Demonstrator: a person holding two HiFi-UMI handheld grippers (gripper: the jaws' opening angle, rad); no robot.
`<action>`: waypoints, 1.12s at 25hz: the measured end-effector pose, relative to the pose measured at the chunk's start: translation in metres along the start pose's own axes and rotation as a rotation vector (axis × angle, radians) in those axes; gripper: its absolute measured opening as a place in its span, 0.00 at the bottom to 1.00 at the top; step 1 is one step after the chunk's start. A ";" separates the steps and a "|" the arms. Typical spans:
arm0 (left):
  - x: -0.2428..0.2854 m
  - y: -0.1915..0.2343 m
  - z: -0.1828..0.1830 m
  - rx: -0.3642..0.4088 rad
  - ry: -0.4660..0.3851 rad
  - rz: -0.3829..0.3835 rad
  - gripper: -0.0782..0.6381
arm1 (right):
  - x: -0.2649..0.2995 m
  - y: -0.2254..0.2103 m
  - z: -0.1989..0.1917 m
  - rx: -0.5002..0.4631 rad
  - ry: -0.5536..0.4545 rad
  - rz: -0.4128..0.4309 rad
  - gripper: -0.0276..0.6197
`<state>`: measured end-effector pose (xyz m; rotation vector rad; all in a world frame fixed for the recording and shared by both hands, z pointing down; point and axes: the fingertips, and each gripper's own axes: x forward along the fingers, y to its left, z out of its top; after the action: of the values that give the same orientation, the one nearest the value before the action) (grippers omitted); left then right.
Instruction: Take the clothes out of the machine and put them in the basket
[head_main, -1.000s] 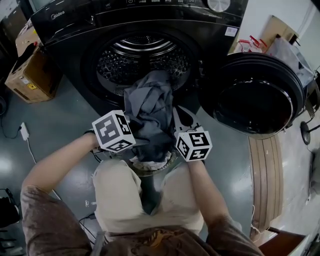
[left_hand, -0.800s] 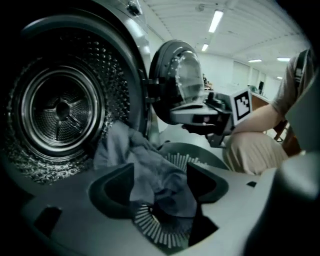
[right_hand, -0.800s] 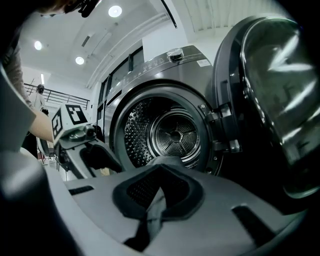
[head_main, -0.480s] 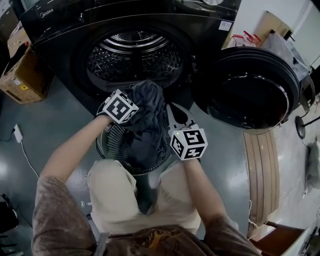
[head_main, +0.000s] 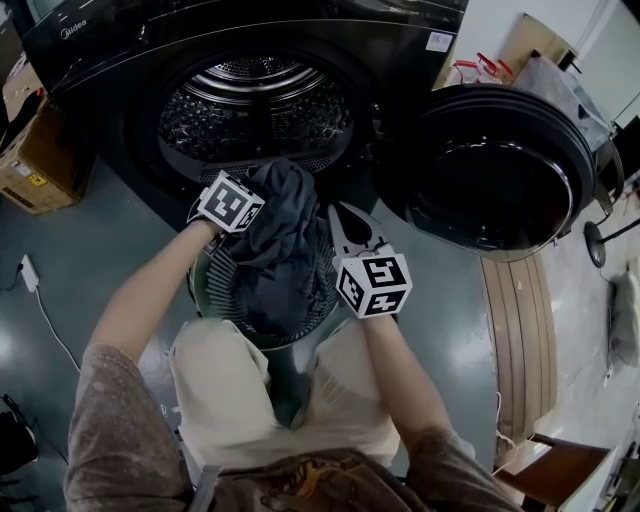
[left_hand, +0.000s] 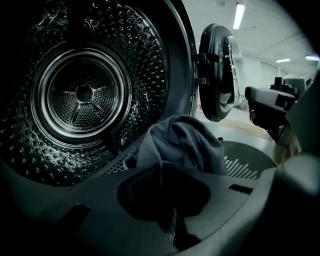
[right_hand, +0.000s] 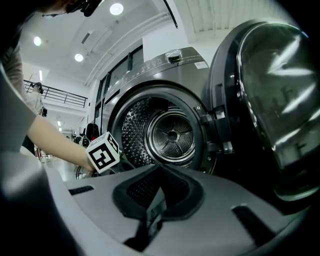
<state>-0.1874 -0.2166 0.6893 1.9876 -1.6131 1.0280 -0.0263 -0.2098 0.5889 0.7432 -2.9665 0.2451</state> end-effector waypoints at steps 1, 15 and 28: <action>-0.004 -0.007 0.001 0.000 -0.006 -0.032 0.14 | 0.000 0.000 0.000 -0.001 0.000 0.002 0.04; -0.119 -0.134 0.002 0.201 0.015 -0.397 0.14 | 0.005 0.011 -0.001 0.000 0.001 0.038 0.04; -0.117 -0.099 -0.006 0.053 -0.119 -0.368 0.41 | 0.004 0.027 0.011 0.040 -0.008 0.068 0.04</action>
<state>-0.1035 -0.1072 0.6223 2.3066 -1.2165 0.8303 -0.0430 -0.1906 0.5746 0.6499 -3.0060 0.3067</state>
